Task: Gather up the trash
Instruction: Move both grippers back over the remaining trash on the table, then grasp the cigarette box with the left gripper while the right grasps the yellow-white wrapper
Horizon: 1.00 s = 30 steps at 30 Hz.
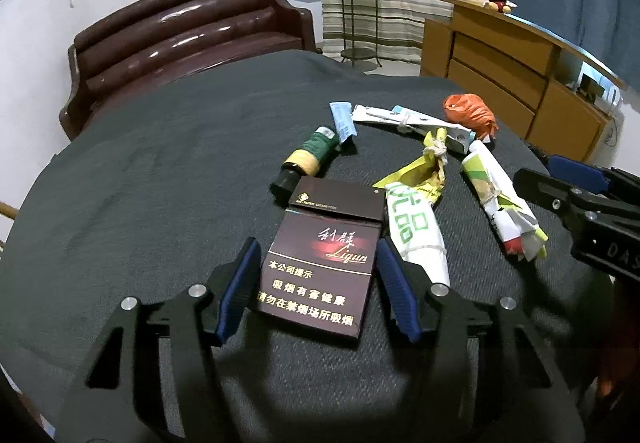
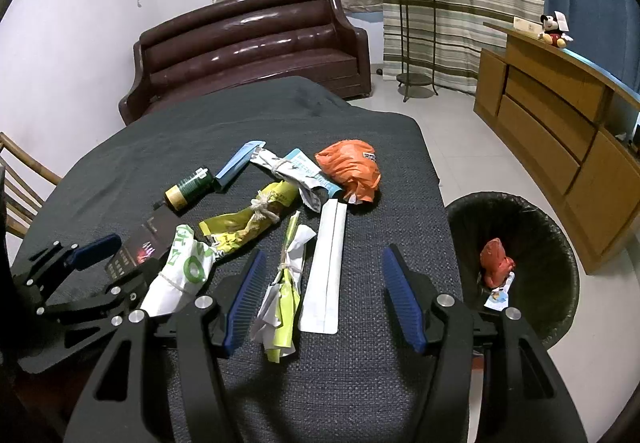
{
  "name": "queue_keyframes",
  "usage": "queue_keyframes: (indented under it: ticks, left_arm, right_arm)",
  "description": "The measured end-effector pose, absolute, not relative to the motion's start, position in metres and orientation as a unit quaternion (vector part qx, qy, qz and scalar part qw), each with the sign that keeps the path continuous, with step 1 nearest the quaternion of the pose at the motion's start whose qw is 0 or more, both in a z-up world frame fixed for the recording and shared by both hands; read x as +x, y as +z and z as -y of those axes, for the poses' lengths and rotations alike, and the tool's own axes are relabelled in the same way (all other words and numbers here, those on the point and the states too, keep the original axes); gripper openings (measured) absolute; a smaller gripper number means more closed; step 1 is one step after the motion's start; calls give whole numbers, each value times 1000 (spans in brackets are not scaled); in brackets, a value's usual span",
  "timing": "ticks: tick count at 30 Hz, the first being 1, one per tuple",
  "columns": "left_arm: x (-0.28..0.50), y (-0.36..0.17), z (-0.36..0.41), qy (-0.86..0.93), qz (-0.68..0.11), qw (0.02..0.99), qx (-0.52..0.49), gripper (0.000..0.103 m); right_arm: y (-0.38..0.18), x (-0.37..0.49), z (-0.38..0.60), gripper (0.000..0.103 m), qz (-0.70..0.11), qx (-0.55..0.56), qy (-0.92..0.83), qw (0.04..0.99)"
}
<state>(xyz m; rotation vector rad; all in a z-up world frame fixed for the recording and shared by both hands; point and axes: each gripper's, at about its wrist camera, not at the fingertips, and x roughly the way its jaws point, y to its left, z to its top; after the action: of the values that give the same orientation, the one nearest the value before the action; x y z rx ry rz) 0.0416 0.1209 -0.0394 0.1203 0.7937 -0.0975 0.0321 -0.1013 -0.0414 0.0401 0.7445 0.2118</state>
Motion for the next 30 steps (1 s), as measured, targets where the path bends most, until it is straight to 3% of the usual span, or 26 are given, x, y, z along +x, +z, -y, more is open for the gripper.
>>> queue_keyframes:
  ticks: [3, 6, 8, 10, 12, 25, 30]
  left_arm:
    - [42, -39, -119, -44, -382, 920, 67, 60]
    - [47, -39, -119, -32, -379, 922, 69, 72]
    - [52, -39, -120, -33, -385, 920, 63, 72]
    - [53, -39, -121, -36, -386, 920, 60, 71]
    - [53, -40, -122, -43, -388, 919, 58, 60]
    - [31, -28, -148, -9, -363, 931, 34, 57]
    - [30, -21, -162, 13, -355, 934, 25, 57]
  right_arm:
    - [-42, 32, 101, 59, -364, 20, 104, 925]
    - [-42, 33, 100, 59, -366, 18, 106, 924]
    - [-42, 32, 99, 59, -366, 18, 108, 924]
    - [-42, 31, 97, 59, -366, 15, 109, 924]
    - [-42, 31, 96, 59, -366, 14, 110, 924]
    - [-45, 33, 85, 59, -375, 2, 111, 920]
    - [-47, 36, 84, 50, -382, 2, 107, 918]
